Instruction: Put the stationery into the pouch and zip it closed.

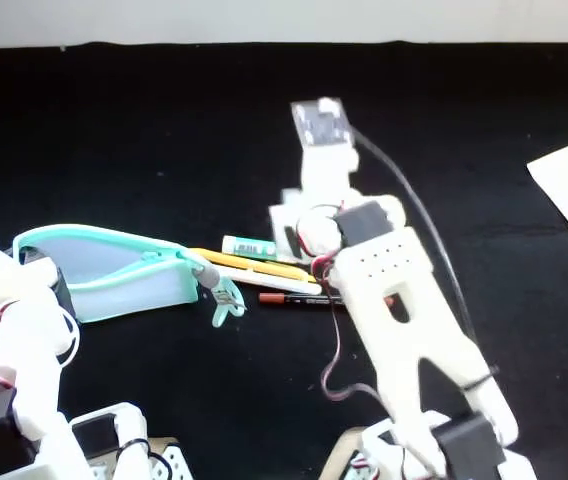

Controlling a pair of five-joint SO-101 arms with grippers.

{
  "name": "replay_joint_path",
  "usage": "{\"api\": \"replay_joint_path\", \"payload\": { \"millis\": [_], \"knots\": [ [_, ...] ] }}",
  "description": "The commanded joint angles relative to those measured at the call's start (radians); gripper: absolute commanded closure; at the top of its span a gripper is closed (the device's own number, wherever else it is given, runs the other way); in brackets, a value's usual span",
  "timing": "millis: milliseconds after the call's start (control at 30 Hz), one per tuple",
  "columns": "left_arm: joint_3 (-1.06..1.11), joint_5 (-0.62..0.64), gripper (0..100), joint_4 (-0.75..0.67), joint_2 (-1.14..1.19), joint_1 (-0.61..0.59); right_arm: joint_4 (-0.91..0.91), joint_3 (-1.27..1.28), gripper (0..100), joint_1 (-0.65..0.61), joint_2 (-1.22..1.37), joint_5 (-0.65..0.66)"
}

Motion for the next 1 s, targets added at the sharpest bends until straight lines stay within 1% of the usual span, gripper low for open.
{"api": "replay_joint_path", "payload": {
  "millis": [0, 133, 367, 467, 600, 733, 967],
  "knots": [
    [0.044, -0.015, 99, 0.005, 0.012, -0.005, -0.022, -0.153, 99.2, -0.137, -0.13, 0.011],
    [0.042, -0.015, 99, 0.006, 0.012, -0.005, -0.071, -0.16, 99.2, -0.232, -0.209, 0.011],
    [0.041, -0.015, 99, 0.023, 0.012, -0.001, -0.145, -0.162, 99.2, -0.286, -0.355, 0.011],
    [0.041, -0.015, 99, 0.031, 0.012, 0.028, -0.174, -0.162, 99.2, -0.315, -0.386, 0.011],
    [0.041, -0.015, 99, 0.048, 0.012, 0.079, -0.203, -0.162, 99.2, -0.401, -0.389, 0.011],
    [0.041, -0.015, 99, 0.057, 0.012, 0.097, -0.223, -0.159, 99.2, -0.509, -0.38, 0.011],
    [0.041, -0.015, 99, 0.057, 0.012, 0.097, -0.272, -0.148, 99.2, -0.567, -0.315, 0.005]
  ]
}}
